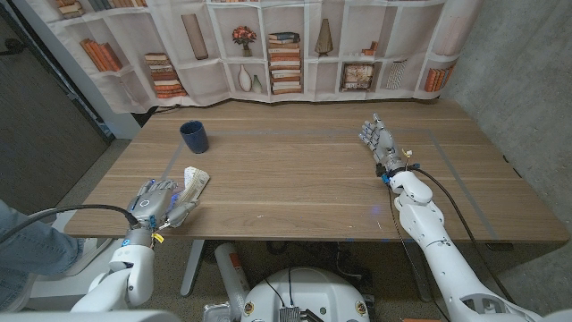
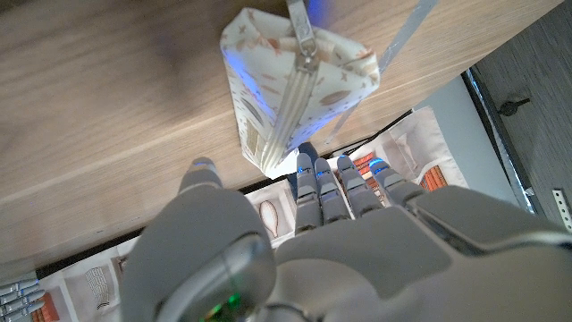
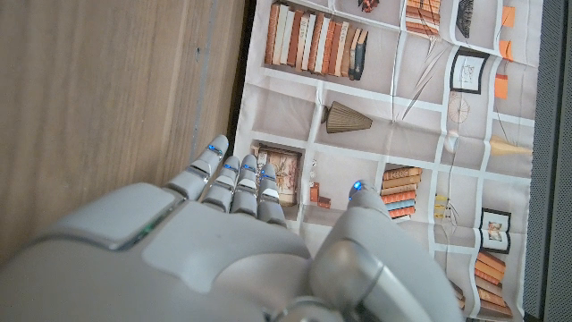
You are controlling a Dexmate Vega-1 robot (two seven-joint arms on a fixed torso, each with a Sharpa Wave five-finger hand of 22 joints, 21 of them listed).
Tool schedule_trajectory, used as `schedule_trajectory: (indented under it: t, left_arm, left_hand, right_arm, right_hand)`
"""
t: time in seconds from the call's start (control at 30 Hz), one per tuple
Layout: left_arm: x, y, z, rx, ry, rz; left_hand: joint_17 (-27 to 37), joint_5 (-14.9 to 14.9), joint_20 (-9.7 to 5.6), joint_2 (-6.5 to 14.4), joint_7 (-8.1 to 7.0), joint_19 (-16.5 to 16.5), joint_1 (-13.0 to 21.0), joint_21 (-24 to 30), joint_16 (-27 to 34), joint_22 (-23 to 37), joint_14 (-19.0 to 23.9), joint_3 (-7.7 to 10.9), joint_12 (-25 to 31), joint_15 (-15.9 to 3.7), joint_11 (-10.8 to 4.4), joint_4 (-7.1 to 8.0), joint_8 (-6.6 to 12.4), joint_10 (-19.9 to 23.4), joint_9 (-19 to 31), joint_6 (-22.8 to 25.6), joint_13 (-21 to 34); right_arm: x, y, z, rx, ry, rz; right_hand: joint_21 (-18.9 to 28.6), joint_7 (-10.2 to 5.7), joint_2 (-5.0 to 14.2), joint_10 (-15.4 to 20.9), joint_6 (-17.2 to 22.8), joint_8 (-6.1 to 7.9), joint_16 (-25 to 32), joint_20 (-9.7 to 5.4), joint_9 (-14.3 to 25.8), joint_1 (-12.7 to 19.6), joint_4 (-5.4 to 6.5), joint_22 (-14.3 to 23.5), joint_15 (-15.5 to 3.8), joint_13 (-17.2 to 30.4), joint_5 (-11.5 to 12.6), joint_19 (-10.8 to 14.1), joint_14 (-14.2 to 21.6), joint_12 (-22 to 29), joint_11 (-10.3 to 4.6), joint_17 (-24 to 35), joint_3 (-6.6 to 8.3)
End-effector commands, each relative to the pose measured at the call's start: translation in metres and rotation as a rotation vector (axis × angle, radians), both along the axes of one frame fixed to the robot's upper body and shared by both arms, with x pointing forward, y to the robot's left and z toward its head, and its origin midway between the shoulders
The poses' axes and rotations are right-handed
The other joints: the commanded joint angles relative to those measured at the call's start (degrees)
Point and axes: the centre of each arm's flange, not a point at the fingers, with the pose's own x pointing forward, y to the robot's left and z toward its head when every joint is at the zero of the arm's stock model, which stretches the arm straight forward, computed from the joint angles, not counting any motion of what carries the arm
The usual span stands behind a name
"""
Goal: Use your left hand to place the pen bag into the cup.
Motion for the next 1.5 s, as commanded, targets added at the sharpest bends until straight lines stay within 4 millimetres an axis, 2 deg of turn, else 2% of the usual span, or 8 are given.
schedule_trajectory:
  t: [0.03,0.23,0.43,0.5,0.67,0.83,1.13,1.5]
  left_arm:
    - [0.006,-0.006,-0.006,0.001,0.022,-0.002]
    - [0.004,-0.007,-0.007,0.005,0.023,0.012]
    - [0.003,-0.009,-0.006,0.017,0.022,0.047]
    - [0.004,-0.009,-0.006,0.021,0.02,0.048]
    - [0.007,-0.014,-0.007,0.05,-0.007,0.091]
    - [0.01,-0.015,-0.005,0.044,-0.026,0.101]
    - [0.011,-0.017,-0.001,0.029,-0.051,0.095]
    - [0.008,-0.019,0.009,0.011,-0.074,0.083]
  left_hand:
    - [0.2,0.4,-0.51,0.3,-0.32,0.7,1.4,0.4,0.6,0.2,1.3,0.26,0.9,-0.72,-0.35,-0.6,0.56,2.1,0.2,1.9,0.1]
    - [0.2,0.5,-0.93,0.8,-0.73,1.2,2.5,0.4,0.8,0.2,2.7,0.51,1.1,-1.04,-0.46,-0.98,0.97,3.7,0.2,3.9,0.1]
    - [0.1,0.8,-1.64,2.8,-1.95,2.9,6.4,0.7,1.1,0.2,6.0,1.89,1.9,-2.28,-2.49,-2.44,2.22,8.6,0.1,9.4,0.0]
    - [0.1,0.8,-1.97,3.6,-2.24,3.6,8.2,0.7,1.1,0.1,7.3,2.54,1.9,-2.95,-2.93,-3.15,2.57,10.3,0.1,11.3,0.0]
    - [0.0,-0.3,-2.42,6.8,-4.45,6.2,14.2,1.0,1.2,0.2,11.0,5.3,1.9,-4.63,-5.84,-5.61,3.69,16.1,-0.1,17.1,0.0]
    - [-0.1,-2.3,-1.53,9.7,-5.09,7.9,18.9,1.2,1.0,0.2,13.8,8.0,1.6,-5.4,-5.28,-7.31,4.49,20.1,-0.1,21.5,0.1]
    - [-0.1,-6.2,-0.5,11.5,-5.27,10.2,22.1,1.5,0.9,0.3,17.2,10.37,1.1,-6.0,-6.64,-7.84,5.55,24.2,0.0,26.6,0.2]
    - [-0.1,-8.0,0.13,11.4,-5.48,11.4,22.4,1.7,1.0,0.3,19.1,10.8,0.7,-6.12,-7.08,-7.59,5.67,25.8,0.0,27.8,0.2]
  right_arm:
    - [-0.001,-0.003,-0.003,0.01,0.002,-0.004]
    - [0.001,-0.003,-0.006,0.017,0.009,-0.003]
    - [0.003,-0.002,-0.009,0.019,0.016,0.001]
    - [0.003,-0.002,-0.009,0.019,0.017,0.003]
    - [0.004,-0.002,-0.01,0.018,0.021,0.004]
    - [0.004,-0.002,-0.011,0.018,0.022,0.005]
    - [0.002,-0.005,-0.012,0.02,0.022,0.003]
    - [0.0,-0.008,-0.013,0.029,0.016,0.001]
  right_hand:
    - [-0.4,0.04,0.61,0.4,0.6,0.08,0.1,-0.22,0.2,0.1,-0.24,0.2,-0.04,0.3,0.1,0.6,0.6,0.2,0.06,0.1,0.17]
    - [-0.6,-0.01,0.65,0.4,0.7,0.09,0.1,-0.19,0.3,0.1,-0.26,0.2,-0.02,0.3,0.1,0.7,0.7,0.2,0.02,0.1,0.15]
    - [-0.6,-0.03,0.69,0.5,0.7,0.1,0.1,-0.15,0.3,0.1,-0.27,0.2,-0.1,0.3,0.0,0.8,0.8,0.2,0.06,0.1,0.14]
    - [-0.7,-0.02,0.7,0.5,0.7,0.1,0.1,-0.17,0.3,0.1,-0.27,0.3,-0.07,0.3,0.0,0.8,0.8,0.2,0.08,0.1,0.14]
    - [-0.8,0.01,0.74,0.6,0.7,0.1,0.1,-0.15,0.3,0.1,-0.29,0.3,-0.04,0.3,0.0,0.8,0.8,0.2,0.12,0.1,0.13]
    - [-0.9,-0.06,0.79,0.7,0.7,0.09,0.1,-0.11,0.3,0.1,-0.31,0.3,-0.01,0.3,0.0,0.8,0.9,0.2,0.14,0.2,0.13]
    - [-1.1,-0.07,0.83,0.7,0.8,0.1,0.0,-0.1,0.3,0.1,-0.34,0.3,0.0,0.3,0.0,0.9,0.9,0.2,0.12,0.2,0.1]
    - [-1.3,-0.12,0.9,0.7,0.8,0.08,0.0,-0.07,0.3,0.1,-0.38,0.3,-0.03,0.3,0.0,1.0,0.9,0.2,0.16,0.2,0.08]
